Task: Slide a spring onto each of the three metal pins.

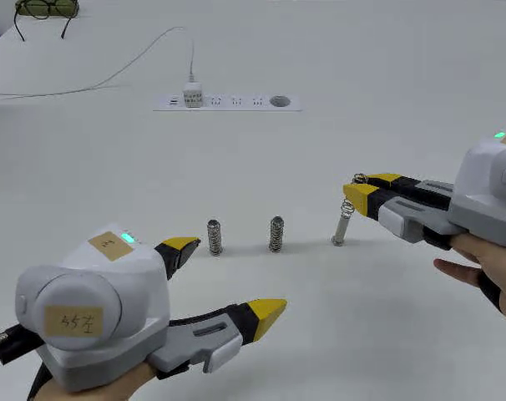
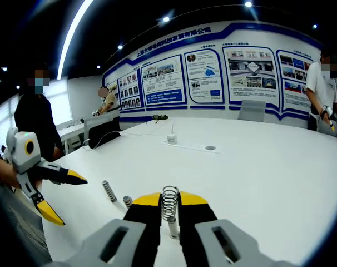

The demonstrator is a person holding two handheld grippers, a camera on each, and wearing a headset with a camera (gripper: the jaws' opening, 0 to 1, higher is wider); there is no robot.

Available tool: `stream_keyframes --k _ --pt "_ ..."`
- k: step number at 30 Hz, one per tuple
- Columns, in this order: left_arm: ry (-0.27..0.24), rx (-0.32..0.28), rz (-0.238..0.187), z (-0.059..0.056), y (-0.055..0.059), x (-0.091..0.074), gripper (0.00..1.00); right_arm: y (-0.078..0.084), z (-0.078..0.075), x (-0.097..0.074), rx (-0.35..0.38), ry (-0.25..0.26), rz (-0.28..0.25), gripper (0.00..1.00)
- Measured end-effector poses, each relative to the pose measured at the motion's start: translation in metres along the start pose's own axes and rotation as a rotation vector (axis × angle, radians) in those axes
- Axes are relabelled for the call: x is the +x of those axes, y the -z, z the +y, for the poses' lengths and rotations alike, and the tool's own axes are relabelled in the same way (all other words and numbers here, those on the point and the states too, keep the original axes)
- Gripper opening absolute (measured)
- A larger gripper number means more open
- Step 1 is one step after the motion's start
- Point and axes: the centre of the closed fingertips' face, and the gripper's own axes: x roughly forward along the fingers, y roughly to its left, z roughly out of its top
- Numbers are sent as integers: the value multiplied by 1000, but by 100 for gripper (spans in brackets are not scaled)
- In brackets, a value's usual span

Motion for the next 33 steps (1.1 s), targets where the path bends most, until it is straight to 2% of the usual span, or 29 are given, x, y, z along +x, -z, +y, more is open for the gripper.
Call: stream_keyframes --k 12,33 --pt "-14 -28 -2 4 0 -1 78 14 0 4 -19 8 32 12" --pt "-25 -45 11 7 4 -2 78 46 2 12 31 15 93 12"
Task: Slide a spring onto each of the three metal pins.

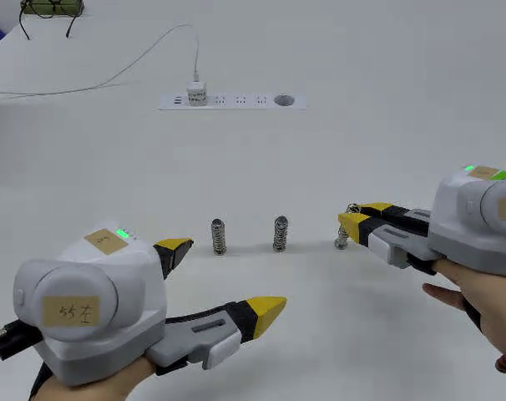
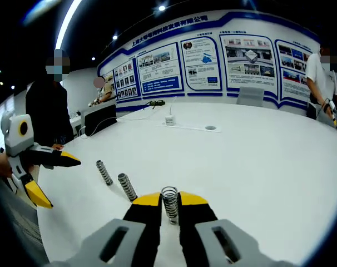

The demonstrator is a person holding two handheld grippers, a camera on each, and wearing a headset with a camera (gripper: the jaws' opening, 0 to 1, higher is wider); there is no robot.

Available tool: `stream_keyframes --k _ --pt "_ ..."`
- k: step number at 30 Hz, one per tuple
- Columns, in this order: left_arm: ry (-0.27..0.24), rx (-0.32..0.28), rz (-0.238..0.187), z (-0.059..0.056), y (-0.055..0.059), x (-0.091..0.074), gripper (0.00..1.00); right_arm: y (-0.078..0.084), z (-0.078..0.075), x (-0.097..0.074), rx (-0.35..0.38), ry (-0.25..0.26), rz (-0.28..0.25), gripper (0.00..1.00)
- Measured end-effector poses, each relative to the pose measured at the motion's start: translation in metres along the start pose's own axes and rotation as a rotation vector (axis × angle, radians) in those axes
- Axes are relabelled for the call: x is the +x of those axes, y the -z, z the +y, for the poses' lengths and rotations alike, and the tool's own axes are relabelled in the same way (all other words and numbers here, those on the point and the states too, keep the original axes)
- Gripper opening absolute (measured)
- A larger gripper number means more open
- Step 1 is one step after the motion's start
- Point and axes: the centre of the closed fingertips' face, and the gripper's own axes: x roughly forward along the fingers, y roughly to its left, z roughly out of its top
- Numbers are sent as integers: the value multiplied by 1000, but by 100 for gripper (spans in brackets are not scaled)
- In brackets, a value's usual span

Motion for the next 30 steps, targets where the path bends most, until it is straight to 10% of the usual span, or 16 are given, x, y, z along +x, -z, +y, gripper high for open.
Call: stream_keyframes --k 30 --pt "-32 31 37 15 4 -2 74 7 11 -4 62 -6 19 26"
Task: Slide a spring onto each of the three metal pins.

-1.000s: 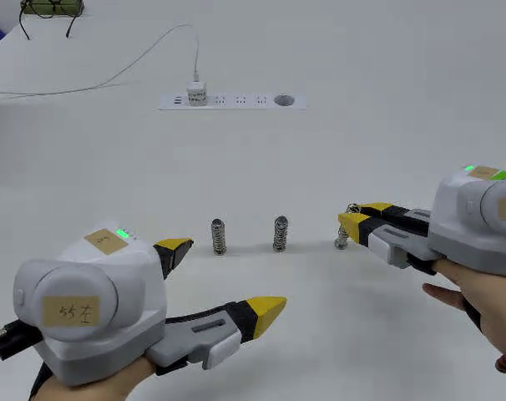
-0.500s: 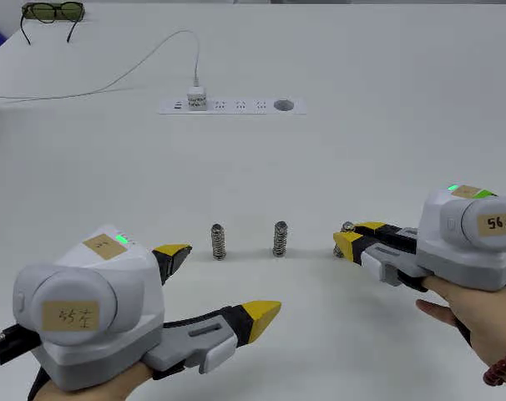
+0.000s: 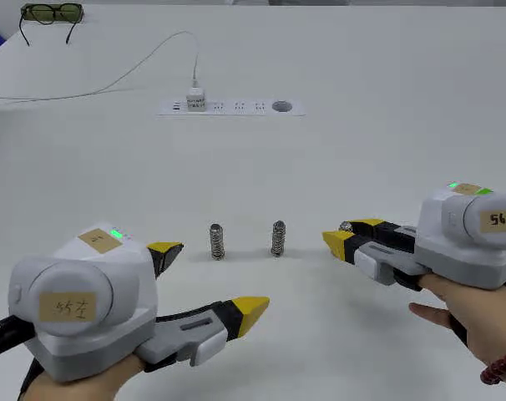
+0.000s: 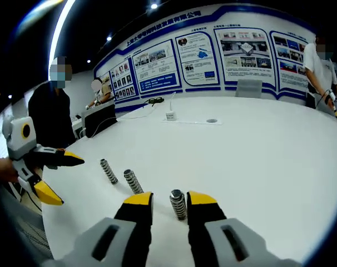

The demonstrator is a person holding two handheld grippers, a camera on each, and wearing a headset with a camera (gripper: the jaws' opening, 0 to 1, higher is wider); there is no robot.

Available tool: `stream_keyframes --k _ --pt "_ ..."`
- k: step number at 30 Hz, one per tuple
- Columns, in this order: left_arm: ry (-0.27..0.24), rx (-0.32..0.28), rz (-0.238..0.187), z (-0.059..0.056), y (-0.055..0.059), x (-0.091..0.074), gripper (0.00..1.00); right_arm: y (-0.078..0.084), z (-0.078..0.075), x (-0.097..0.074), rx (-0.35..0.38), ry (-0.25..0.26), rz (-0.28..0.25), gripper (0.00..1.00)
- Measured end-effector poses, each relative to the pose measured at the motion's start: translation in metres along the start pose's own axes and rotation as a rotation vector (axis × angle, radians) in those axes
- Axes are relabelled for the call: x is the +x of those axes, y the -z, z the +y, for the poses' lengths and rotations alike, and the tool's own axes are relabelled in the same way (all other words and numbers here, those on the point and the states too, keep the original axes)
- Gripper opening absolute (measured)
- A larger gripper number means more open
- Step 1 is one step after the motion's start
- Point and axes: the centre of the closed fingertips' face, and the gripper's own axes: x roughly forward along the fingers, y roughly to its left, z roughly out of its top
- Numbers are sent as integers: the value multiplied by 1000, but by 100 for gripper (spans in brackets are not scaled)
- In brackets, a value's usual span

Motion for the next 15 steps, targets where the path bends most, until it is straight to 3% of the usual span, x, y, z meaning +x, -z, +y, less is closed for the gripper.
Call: stream_keyframes --k 12,15 --pt "-11 -16 -18 11 -10 -6 76 -2 8 -24 12 -20 24 44" --pt "-20 -12 4 12 -8 -9 76 -3 10 -30 21 -26 25 48"
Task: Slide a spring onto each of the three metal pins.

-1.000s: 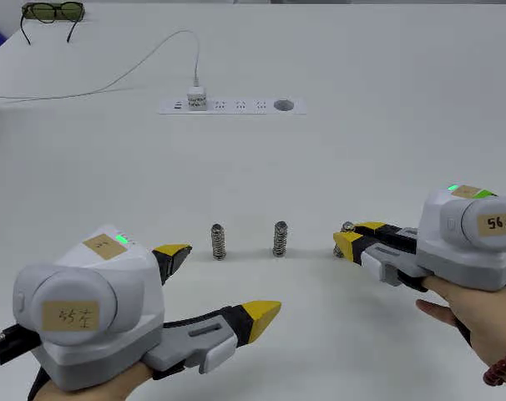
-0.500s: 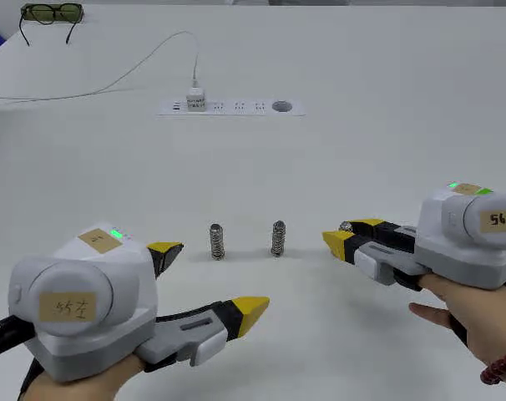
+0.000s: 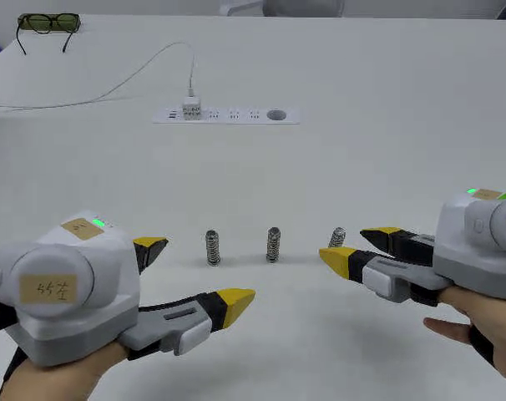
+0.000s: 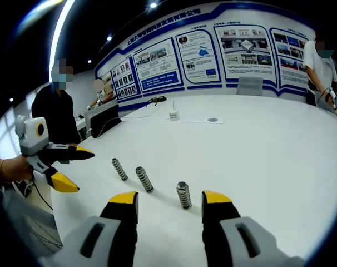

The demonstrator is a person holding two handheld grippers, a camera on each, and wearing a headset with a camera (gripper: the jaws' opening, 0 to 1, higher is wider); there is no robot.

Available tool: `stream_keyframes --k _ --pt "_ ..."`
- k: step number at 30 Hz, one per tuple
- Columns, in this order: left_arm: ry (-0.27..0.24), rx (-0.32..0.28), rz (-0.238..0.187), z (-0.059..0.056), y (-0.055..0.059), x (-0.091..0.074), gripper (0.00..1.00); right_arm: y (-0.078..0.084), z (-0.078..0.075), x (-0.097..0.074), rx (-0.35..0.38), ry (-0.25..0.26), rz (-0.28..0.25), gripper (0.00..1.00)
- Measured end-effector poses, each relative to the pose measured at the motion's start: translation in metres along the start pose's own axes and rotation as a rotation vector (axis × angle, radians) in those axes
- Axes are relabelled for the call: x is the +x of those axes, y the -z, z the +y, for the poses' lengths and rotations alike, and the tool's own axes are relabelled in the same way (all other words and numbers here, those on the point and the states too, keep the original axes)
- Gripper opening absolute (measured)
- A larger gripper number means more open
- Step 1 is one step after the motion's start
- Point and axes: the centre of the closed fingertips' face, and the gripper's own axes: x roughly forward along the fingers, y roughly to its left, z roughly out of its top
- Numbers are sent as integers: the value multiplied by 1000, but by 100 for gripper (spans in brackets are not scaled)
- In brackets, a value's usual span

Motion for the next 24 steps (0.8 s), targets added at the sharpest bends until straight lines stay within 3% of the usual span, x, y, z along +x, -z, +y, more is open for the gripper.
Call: stream_keyframes --k 18,24 --pt "-12 4 -8 1 -3 -25 84 -5 21 -32 -75 -38 18 67" --pt "-24 5 14 1 2 -32 85 -4 28 -42 -93 -57 23 73"
